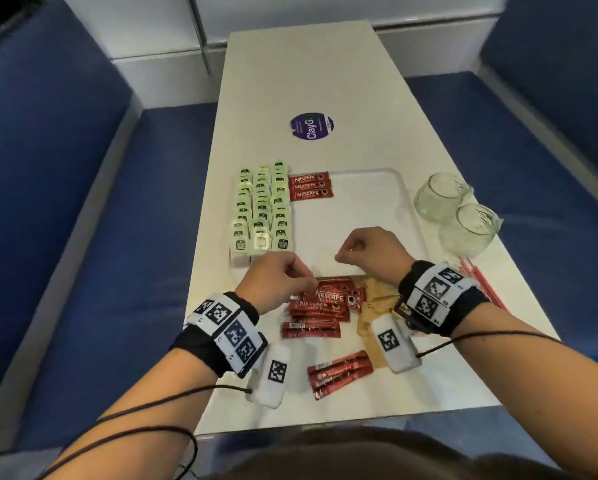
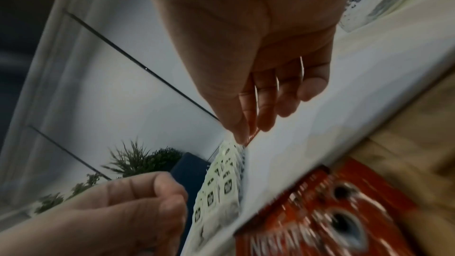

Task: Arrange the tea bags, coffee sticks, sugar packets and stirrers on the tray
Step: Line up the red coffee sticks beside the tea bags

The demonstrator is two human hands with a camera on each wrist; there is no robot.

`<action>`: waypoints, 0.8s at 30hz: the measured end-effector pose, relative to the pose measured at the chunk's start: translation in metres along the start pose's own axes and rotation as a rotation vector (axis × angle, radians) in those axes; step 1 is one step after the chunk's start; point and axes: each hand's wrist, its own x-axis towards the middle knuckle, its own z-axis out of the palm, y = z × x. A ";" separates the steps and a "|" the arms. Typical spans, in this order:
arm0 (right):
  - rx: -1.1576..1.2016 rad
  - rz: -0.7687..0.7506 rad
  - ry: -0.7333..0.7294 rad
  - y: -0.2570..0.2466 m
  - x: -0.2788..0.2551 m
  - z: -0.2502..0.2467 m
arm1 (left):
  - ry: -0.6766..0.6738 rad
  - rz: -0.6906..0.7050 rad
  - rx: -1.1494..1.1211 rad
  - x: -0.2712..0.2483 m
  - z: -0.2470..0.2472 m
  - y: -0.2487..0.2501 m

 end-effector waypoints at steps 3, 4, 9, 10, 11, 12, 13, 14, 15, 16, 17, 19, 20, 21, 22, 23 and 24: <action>-0.058 -0.018 -0.053 0.007 -0.025 0.007 | -0.220 -0.003 0.152 -0.023 0.025 -0.008; -0.064 -0.019 -0.063 0.010 -0.030 0.009 | -0.283 -0.006 0.191 -0.028 0.033 -0.009; -0.073 -0.022 -0.044 0.018 -0.044 0.015 | -0.377 0.068 0.582 -0.042 0.059 -0.008; -0.077 -0.025 -0.033 0.018 -0.045 0.016 | -0.373 0.094 0.691 -0.043 0.063 -0.008; -0.081 -0.029 -0.028 0.018 -0.047 0.016 | -0.364 0.119 0.761 -0.044 0.066 -0.008; -0.087 -0.032 -0.031 0.017 -0.048 0.016 | -0.355 0.138 0.790 -0.044 0.069 -0.009; -0.099 -0.035 -0.039 0.016 -0.049 0.017 | -0.342 0.150 0.800 -0.045 0.071 -0.010; -0.112 -0.036 -0.047 0.016 -0.050 0.017 | -0.330 0.152 0.800 -0.045 0.072 -0.011; -0.127 -0.037 -0.054 0.015 -0.050 0.018 | -0.317 0.150 0.800 -0.046 0.072 -0.011; -0.148 -0.039 -0.059 0.015 -0.050 0.020 | -0.306 0.148 0.804 -0.046 0.072 -0.012; -0.177 -0.040 -0.064 0.015 -0.051 0.021 | -0.301 0.150 0.817 -0.047 0.072 -0.011; -0.246 -0.040 -0.075 0.014 -0.051 0.025 | -0.303 0.167 0.871 -0.048 0.072 -0.009; -0.271 -0.037 -0.080 0.015 -0.050 0.026 | -0.304 0.179 0.900 -0.048 0.072 -0.008; -0.286 -0.032 -0.082 0.015 -0.050 0.027 | -0.298 0.190 0.926 -0.048 0.072 -0.007; -0.292 -0.026 -0.082 0.015 -0.050 0.028 | -0.289 0.199 0.946 -0.047 0.073 -0.006; -0.293 -0.022 -0.081 0.014 -0.049 0.028 | -0.276 0.207 0.956 -0.047 0.074 -0.006; -0.292 -0.022 -0.080 0.014 -0.048 0.029 | -0.260 0.216 0.954 -0.046 0.076 -0.006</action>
